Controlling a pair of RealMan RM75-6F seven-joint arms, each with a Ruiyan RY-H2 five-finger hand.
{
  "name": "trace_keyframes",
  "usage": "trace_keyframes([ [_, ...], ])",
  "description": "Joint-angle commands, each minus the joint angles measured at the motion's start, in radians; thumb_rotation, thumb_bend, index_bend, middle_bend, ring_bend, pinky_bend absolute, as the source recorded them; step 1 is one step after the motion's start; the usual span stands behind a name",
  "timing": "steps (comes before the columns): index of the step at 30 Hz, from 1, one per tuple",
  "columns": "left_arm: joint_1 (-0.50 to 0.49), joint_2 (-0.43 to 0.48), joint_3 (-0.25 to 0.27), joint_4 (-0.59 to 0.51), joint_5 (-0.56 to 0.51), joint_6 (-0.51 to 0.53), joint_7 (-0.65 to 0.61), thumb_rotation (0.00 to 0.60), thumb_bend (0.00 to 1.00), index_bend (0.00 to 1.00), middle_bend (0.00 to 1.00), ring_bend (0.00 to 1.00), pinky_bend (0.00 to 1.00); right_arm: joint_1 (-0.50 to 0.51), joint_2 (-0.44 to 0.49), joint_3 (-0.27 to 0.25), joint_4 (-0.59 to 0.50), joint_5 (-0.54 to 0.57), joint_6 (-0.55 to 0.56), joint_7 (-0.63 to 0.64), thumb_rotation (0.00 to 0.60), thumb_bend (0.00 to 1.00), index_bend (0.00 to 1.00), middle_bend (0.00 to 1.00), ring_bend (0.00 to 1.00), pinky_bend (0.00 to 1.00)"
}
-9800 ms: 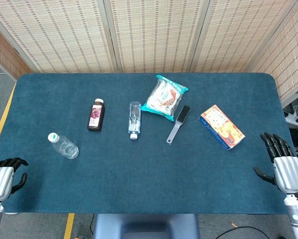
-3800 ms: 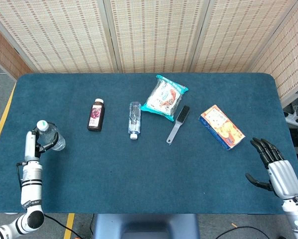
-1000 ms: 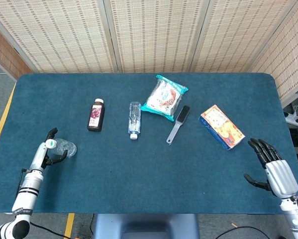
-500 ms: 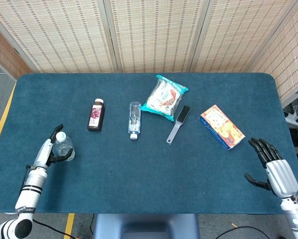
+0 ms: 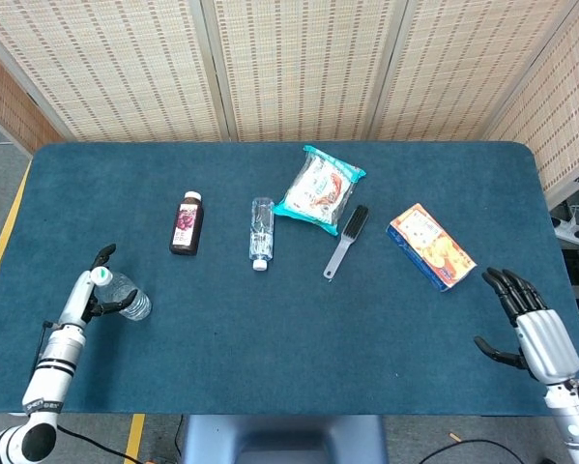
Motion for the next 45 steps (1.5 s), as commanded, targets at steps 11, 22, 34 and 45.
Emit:
trace_keyframes([
  [11,0.010,0.066,-0.010,-0.058,0.060,-0.022,-0.114,0.600,0.29,0.00,0.00,0.00,0.09,0.002,0.001,-0.003,-0.002,-0.001,-0.006,-0.002,0.600,0.14,0.00,0.03,0.00,0.10],
  [22,-0.007,0.042,-0.055,-0.042,0.062,0.021,-0.163,0.600,0.28,0.00,0.00,0.00,0.09,0.002,0.002,-0.003,-0.001,-0.002,-0.005,0.003,0.600,0.14,0.01,0.03,0.00,0.10],
  [34,0.016,0.053,-0.076,-0.020,0.117,0.181,-0.098,0.600,0.33,0.12,0.00,0.00,0.09,0.004,0.002,-0.006,-0.001,-0.004,-0.009,0.003,0.600,0.14,0.01,0.03,0.00,0.10],
  [45,0.039,0.107,-0.075,0.031,0.031,0.176,-0.037,0.600,0.44,0.30,0.12,0.04,0.12,0.009,-0.003,-0.006,-0.003,0.003,-0.023,-0.008,0.600,0.14,0.01,0.03,0.00,0.10],
])
